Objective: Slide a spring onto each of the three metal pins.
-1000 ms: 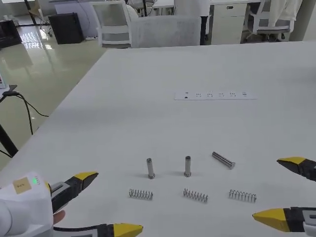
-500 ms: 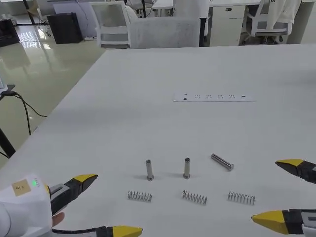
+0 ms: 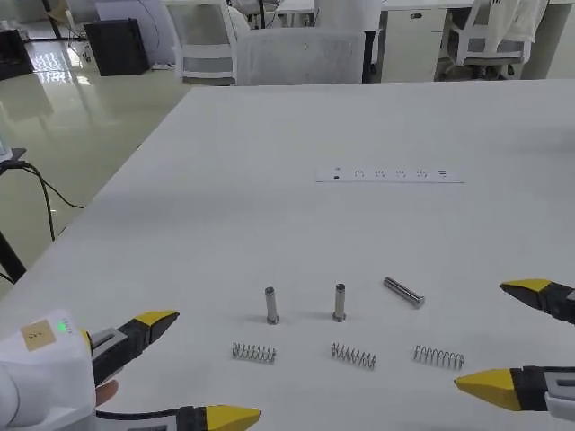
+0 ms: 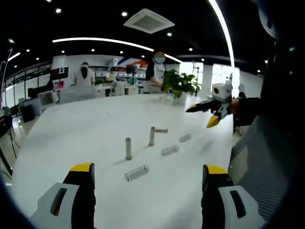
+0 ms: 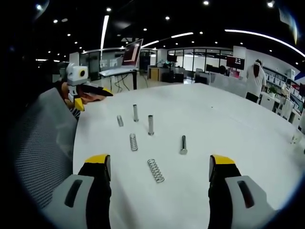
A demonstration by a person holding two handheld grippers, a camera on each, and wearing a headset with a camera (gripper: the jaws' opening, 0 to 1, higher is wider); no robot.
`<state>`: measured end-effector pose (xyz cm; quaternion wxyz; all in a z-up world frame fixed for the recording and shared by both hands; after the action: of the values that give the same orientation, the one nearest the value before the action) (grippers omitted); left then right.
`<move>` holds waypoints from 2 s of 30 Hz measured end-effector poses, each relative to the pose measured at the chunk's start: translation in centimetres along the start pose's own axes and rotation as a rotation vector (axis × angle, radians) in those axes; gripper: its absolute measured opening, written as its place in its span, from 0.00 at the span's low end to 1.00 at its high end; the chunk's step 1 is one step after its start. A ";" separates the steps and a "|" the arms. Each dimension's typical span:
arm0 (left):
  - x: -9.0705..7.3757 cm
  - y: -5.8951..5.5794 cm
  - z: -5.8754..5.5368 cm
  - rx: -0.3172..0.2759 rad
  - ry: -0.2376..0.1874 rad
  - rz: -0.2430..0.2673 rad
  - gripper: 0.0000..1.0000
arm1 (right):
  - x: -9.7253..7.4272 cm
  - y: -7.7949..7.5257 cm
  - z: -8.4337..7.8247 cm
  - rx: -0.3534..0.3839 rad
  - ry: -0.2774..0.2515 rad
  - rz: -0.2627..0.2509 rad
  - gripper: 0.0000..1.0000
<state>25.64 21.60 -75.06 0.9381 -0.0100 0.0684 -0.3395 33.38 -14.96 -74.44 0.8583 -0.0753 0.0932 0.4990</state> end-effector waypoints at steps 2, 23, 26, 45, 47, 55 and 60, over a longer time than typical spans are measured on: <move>0.0 0.0 0.0 0.000 -0.003 0.001 0.90 | 0.2 -0.1 0.2 -0.001 -0.003 -0.001 0.84; -0.1 -0.2 0.0 0.002 -0.002 0.015 0.90 | 2.3 -1.9 1.9 -0.043 0.002 0.004 0.79; -0.1 -0.3 0.1 0.001 -0.004 0.017 0.90 | 2.5 -2.1 2.0 -0.050 0.004 0.001 0.77; -0.1 -0.5 0.2 0.002 -0.009 0.013 0.90 | 5.1 -3.7 3.0 -0.088 0.056 0.001 0.69; -0.1 -0.6 0.2 0.002 -0.009 0.013 0.90 | 5.4 -3.9 3.1 -0.086 0.061 0.002 0.68; 0.0 -0.7 0.2 0.001 -0.010 0.008 0.89 | 6.5 -4.8 3.1 -0.083 0.110 -0.015 0.64; 0.0 -0.6 0.2 0.000 -0.007 0.006 0.89 | 7.4 -5.4 3.2 -0.088 0.134 -0.023 0.61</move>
<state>25.24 21.11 -74.80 0.9394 -0.0109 0.0650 -0.3365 41.91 -10.66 -72.91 0.8515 -0.1475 0.1276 0.4868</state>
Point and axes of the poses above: the centre of the closed fingertips' face, and the gripper's own axes: x roughly forward along the fingers, y roughly to its left, z roughly out of its top, the point moved 9 cm from there along -x, roughly backward along the fingers, and after that the axes turned 12 degrees about -y, right-handed, at the moved point
